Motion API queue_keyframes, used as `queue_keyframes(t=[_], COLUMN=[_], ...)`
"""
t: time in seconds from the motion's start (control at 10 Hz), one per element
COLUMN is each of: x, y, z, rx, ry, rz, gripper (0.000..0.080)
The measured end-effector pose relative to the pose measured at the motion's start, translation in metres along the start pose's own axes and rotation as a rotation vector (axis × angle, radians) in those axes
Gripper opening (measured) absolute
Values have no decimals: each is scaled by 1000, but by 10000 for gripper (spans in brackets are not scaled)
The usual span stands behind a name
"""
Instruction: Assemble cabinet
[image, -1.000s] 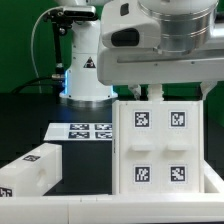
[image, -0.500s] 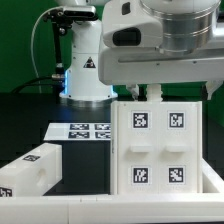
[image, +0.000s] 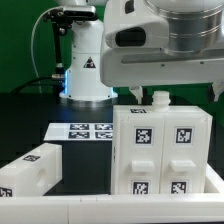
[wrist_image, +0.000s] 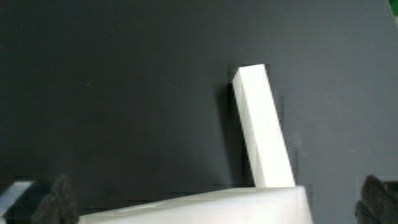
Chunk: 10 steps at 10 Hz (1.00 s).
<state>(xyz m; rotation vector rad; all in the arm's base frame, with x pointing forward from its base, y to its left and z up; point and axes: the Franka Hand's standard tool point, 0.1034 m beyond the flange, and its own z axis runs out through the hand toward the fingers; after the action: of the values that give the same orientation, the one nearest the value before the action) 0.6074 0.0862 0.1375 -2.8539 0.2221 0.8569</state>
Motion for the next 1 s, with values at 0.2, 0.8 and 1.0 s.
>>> queue_keyframes(t=[0.2, 0.8, 1.0], x=[-6, -50, -37], y=[-1, 50, 51], z=[-5, 38, 46], rx=[-1, 10, 7], ry=[5, 105, 160], rz=[-10, -66, -100], gripper=[797, 797, 797])
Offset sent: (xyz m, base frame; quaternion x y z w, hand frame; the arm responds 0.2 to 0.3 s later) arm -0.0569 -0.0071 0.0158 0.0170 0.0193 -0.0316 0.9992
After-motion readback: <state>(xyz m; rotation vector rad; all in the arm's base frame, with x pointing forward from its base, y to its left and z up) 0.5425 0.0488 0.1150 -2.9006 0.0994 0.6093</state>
